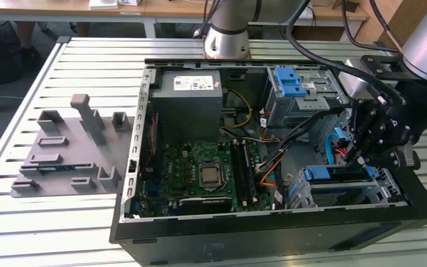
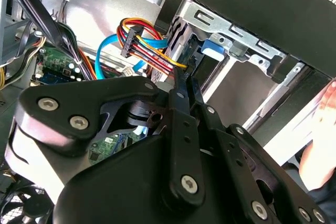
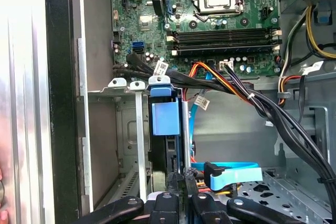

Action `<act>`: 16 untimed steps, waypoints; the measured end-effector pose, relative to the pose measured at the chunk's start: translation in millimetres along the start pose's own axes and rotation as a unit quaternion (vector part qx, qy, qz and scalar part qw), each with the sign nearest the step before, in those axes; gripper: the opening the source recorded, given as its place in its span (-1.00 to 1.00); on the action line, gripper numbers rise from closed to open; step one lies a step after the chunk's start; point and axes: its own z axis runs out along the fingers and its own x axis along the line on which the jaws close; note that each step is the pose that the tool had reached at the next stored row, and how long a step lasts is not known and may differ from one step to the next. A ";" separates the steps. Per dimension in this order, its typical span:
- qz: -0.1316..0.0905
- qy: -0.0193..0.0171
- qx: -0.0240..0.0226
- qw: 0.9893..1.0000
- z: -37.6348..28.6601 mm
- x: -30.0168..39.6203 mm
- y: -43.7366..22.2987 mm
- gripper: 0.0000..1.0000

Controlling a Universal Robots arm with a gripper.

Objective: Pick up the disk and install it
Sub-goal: 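Insert the first disk wire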

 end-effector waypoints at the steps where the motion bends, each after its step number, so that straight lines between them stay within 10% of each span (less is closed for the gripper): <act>1: 0.000 0.000 0.000 1.000 0.3 0.0 0.0 -0.67; 16: 0.000 0.000 -0.001 1.000 2.0 0.4 -0.2 -0.67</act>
